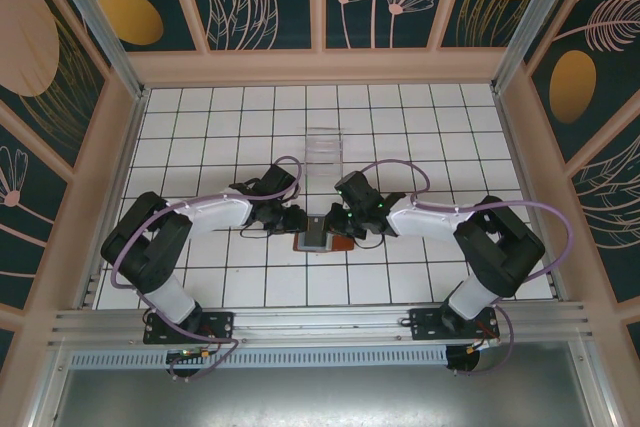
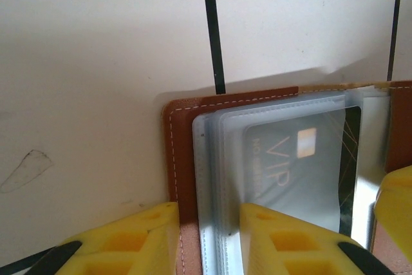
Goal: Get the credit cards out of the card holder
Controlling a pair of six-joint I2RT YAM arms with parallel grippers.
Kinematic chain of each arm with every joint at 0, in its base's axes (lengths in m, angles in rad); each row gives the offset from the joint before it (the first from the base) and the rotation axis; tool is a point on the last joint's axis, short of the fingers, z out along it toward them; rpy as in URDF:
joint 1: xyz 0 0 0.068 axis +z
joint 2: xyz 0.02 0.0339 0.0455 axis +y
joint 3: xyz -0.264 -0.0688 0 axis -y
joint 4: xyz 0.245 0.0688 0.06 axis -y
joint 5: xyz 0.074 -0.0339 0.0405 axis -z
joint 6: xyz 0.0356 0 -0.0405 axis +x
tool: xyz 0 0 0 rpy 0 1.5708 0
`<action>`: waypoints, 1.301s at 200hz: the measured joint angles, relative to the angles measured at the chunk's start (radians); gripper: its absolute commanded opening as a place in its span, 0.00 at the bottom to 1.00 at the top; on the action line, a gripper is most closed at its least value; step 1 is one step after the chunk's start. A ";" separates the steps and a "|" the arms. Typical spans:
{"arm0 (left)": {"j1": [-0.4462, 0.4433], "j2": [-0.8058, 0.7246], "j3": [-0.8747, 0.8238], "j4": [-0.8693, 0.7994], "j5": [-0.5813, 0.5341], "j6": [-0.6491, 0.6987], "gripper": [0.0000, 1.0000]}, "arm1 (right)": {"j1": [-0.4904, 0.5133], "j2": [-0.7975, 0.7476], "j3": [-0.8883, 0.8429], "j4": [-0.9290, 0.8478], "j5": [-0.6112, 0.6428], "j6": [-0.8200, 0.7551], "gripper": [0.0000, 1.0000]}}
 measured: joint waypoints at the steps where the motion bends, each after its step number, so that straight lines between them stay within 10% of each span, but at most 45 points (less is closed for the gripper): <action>1: 0.000 0.000 0.000 0.000 0.000 0.000 0.31 | 0.000 0.000 -0.001 0.002 -0.002 0.000 0.17; 260: -0.002 0.003 0.000 0.018 -0.001 0.003 0.29 | -0.063 0.058 -0.208 0.449 -0.186 0.042 0.15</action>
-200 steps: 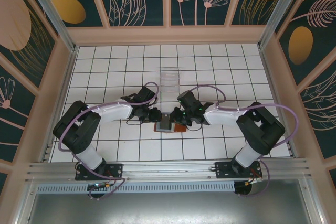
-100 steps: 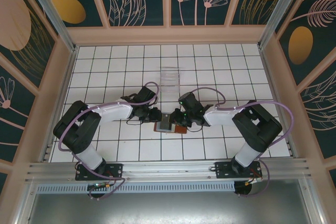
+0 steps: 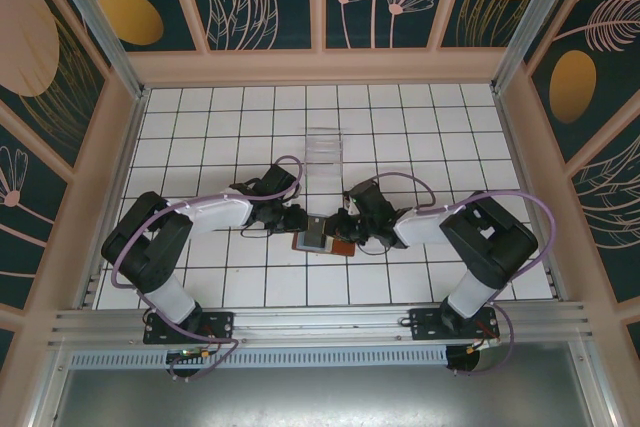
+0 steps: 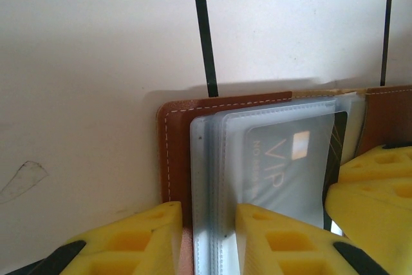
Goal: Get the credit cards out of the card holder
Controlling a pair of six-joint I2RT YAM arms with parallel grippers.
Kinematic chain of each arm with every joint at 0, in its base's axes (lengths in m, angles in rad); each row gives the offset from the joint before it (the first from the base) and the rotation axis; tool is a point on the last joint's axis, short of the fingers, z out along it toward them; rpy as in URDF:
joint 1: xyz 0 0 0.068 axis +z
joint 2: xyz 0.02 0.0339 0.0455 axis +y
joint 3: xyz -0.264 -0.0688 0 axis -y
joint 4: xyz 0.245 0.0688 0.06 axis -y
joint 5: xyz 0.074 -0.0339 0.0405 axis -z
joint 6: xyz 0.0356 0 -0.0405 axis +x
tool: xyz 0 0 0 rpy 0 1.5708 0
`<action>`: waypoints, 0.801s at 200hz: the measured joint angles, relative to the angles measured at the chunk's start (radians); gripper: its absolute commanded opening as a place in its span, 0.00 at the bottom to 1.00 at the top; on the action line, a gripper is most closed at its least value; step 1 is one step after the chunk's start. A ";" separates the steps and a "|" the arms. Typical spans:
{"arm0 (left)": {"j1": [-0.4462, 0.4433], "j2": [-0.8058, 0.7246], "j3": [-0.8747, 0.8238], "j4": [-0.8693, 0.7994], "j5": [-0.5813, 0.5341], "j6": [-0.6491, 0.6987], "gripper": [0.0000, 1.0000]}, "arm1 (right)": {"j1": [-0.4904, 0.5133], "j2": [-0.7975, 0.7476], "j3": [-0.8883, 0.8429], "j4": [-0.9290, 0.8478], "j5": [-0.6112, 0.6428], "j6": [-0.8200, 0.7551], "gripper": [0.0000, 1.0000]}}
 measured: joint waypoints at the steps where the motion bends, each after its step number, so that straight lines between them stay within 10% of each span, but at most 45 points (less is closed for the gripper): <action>1: 0.000 0.000 0.000 0.000 0.000 0.000 0.29 | 0.000 0.000 -0.001 0.002 0.000 0.001 0.15; 160: 0.000 0.000 0.002 -0.003 -0.008 0.000 0.29 | -0.016 -0.023 -0.091 0.138 -0.033 0.009 0.06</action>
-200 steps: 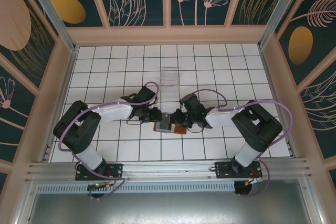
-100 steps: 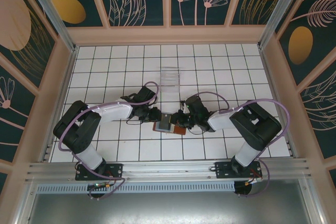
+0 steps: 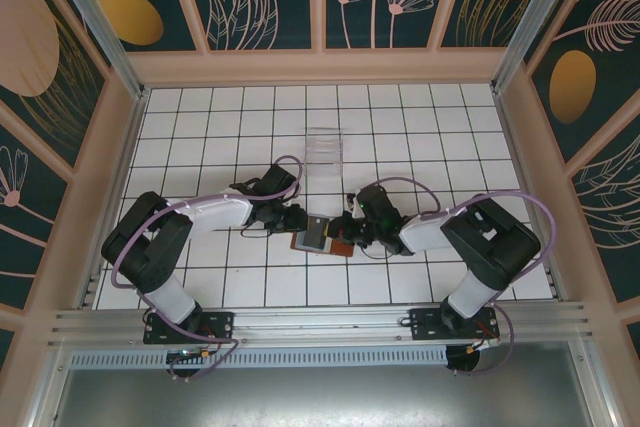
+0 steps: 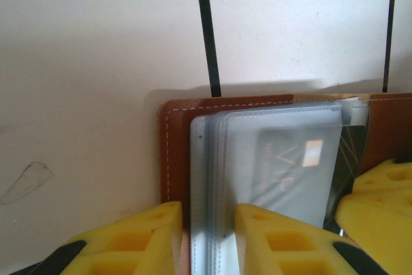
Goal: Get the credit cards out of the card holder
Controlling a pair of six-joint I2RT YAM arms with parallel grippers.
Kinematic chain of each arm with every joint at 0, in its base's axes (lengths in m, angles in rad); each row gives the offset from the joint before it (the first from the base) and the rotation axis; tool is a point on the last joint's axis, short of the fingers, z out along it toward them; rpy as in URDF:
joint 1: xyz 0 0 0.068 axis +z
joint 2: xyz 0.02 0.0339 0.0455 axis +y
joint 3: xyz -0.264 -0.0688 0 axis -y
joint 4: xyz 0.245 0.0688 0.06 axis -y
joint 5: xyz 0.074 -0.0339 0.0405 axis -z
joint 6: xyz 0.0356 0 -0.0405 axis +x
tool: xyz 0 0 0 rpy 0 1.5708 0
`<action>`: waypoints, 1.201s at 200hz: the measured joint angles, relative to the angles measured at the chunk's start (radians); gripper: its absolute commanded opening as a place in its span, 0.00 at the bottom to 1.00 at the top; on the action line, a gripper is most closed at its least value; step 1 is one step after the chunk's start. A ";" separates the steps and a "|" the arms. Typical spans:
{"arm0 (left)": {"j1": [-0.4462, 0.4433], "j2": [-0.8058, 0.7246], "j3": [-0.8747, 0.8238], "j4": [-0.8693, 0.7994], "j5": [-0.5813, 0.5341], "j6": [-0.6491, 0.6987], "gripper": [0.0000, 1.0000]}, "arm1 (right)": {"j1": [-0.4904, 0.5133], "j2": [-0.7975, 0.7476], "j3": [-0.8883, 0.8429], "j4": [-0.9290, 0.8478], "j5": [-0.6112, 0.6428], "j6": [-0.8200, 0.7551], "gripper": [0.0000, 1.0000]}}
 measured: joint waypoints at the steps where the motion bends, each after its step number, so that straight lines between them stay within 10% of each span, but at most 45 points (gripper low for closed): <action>1: 0.000 0.000 0.000 0.000 0.000 0.000 0.29 | 0.000 -0.001 -0.001 0.000 0.000 0.000 0.06; 118: 0.000 0.001 0.001 0.000 -0.001 0.000 0.29 | -0.008 0.035 -0.031 0.123 -0.031 0.067 0.19; 240: 0.000 0.001 0.001 0.000 -0.004 0.000 0.29 | -0.019 0.000 -0.040 0.095 -0.010 0.069 0.05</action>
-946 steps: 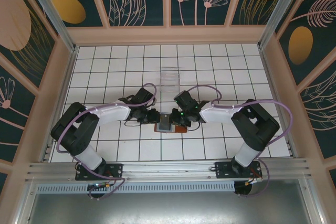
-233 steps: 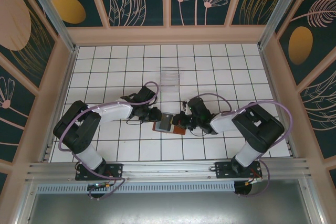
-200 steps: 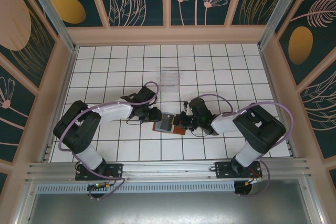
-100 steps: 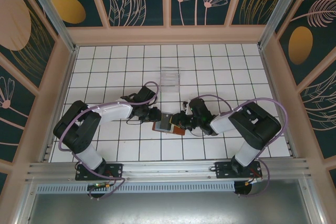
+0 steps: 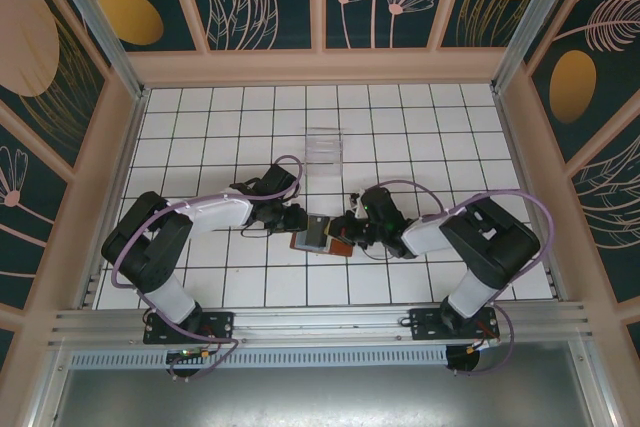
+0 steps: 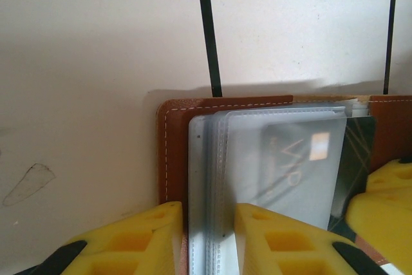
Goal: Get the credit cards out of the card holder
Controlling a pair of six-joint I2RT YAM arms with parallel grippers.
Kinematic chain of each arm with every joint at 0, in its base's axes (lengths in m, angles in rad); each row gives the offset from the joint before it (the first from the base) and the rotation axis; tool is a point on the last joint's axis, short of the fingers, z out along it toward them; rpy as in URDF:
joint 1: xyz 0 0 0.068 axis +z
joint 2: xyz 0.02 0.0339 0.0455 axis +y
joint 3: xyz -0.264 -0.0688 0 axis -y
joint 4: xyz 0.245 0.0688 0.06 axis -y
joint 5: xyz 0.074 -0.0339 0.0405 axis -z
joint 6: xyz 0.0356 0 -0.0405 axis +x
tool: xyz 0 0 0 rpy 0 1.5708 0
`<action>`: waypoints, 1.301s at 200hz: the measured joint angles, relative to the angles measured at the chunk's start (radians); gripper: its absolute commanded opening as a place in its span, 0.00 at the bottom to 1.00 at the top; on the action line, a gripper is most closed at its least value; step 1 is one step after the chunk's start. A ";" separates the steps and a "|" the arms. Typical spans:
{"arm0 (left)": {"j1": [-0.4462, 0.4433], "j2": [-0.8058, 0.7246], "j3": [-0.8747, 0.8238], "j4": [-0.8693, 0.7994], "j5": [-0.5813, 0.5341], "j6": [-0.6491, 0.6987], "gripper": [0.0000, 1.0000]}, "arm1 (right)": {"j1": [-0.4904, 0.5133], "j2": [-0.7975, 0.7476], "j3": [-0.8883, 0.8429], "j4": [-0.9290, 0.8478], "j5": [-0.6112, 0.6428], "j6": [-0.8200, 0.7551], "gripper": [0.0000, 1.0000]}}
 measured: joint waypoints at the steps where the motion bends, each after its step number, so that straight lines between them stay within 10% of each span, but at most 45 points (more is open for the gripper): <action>1: 0.000 0.000 0.000 0.000 0.000 0.000 0.29 | -0.001 -0.003 -0.002 -0.003 0.001 -0.001 0.05; 174: -0.004 -0.027 -0.023 0.003 -0.015 -0.028 0.34 | -0.109 -0.238 0.024 -0.361 0.056 -0.187 0.02; 260: -0.004 -0.050 0.013 -0.051 -0.027 -0.027 0.39 | -0.117 -0.302 0.243 -0.609 0.195 -0.590 0.00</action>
